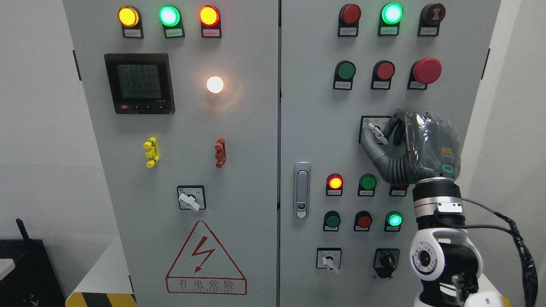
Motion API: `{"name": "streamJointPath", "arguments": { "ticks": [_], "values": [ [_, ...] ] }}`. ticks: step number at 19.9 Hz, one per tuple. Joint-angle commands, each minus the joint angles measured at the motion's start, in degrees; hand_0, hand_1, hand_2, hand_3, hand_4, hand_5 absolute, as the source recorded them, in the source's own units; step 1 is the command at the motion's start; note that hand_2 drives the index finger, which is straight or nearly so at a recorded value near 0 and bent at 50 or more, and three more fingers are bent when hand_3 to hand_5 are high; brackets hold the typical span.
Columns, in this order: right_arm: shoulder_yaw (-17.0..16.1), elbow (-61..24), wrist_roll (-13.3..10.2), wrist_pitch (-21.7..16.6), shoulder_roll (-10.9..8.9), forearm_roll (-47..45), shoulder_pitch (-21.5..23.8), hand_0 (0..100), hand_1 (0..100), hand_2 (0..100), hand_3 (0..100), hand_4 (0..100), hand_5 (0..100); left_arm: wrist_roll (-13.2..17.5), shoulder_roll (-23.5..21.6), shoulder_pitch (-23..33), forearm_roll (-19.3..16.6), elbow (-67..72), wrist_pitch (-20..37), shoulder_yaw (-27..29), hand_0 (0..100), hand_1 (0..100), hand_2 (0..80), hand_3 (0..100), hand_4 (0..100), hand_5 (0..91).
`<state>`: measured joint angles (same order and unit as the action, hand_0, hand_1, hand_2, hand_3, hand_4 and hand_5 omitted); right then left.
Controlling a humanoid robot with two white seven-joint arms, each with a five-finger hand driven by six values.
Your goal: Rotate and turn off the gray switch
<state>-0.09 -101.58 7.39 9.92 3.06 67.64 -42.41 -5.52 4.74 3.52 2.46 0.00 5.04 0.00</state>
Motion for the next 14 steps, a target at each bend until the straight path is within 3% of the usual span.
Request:
{"name": "streamJointPath", "arguments": {
  "ticks": [1,14],
  "values": [
    [-1.67,0.07,-0.01,-0.08,0.02,-0.05,-0.04,42,37,71,89,88,100,0.16,0.0,0.0,0.0,0.79,-0.03,-0.09,12,39,0.0,0,0,0.0],
    [-1.67,0.07,0.08,0.01,0.11,-0.05,-0.04,47,36,75,92,90,100,0.25,0.0,0.0,0.0,0.79,-0.03,-0.09,12,39,0.0,0,0,0.0]
  ]
}}
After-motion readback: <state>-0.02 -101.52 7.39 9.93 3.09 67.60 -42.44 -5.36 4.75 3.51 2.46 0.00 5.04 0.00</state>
